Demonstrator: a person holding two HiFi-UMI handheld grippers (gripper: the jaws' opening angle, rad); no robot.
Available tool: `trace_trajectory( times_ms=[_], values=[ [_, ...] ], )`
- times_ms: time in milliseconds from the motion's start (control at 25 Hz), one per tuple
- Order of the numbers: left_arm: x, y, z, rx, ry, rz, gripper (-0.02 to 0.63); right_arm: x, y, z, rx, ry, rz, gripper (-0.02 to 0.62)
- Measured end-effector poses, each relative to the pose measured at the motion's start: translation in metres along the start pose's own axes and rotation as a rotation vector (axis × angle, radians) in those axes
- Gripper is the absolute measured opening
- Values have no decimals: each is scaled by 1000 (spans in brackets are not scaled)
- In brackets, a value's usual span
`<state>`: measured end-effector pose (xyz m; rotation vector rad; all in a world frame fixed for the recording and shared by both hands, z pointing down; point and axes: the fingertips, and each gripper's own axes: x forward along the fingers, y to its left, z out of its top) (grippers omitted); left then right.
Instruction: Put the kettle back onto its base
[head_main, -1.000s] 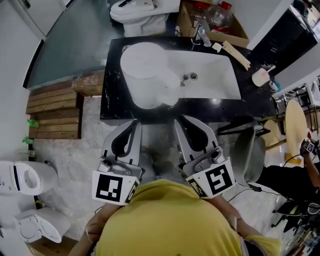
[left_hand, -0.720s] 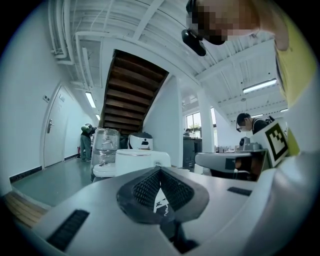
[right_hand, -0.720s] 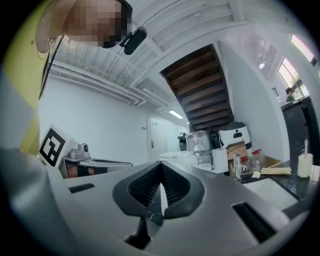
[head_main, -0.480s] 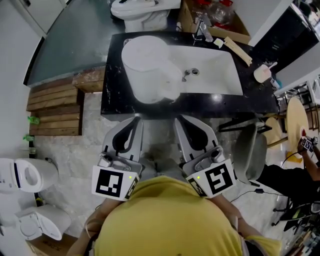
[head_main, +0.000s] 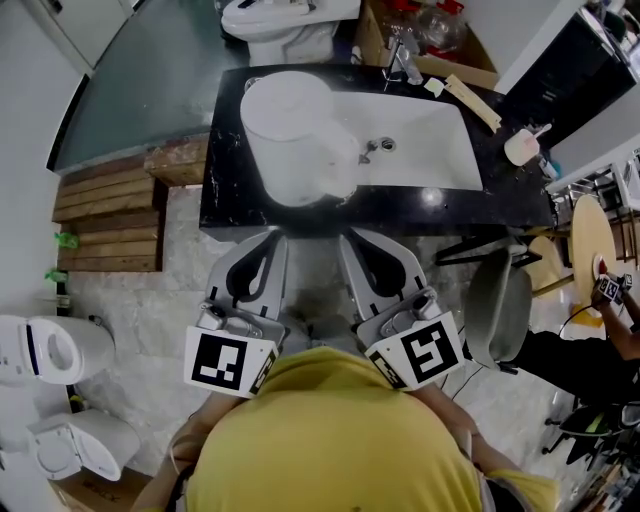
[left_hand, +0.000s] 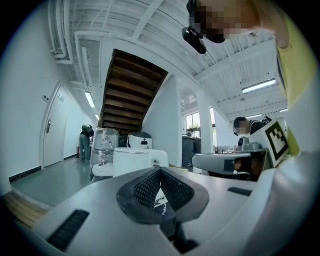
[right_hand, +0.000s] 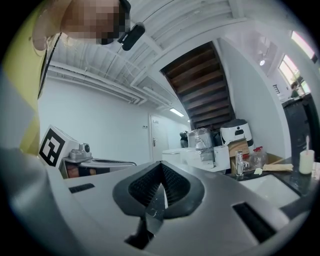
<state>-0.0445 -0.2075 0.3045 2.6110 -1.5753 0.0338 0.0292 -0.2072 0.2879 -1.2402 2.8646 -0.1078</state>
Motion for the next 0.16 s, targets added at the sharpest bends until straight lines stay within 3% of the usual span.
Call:
trace_trajectory(
  times_ms=[160],
  values=[
    [-1,-2,3,8,-15,1,11,1,0,4,-8,-27,12,17]
  ],
)
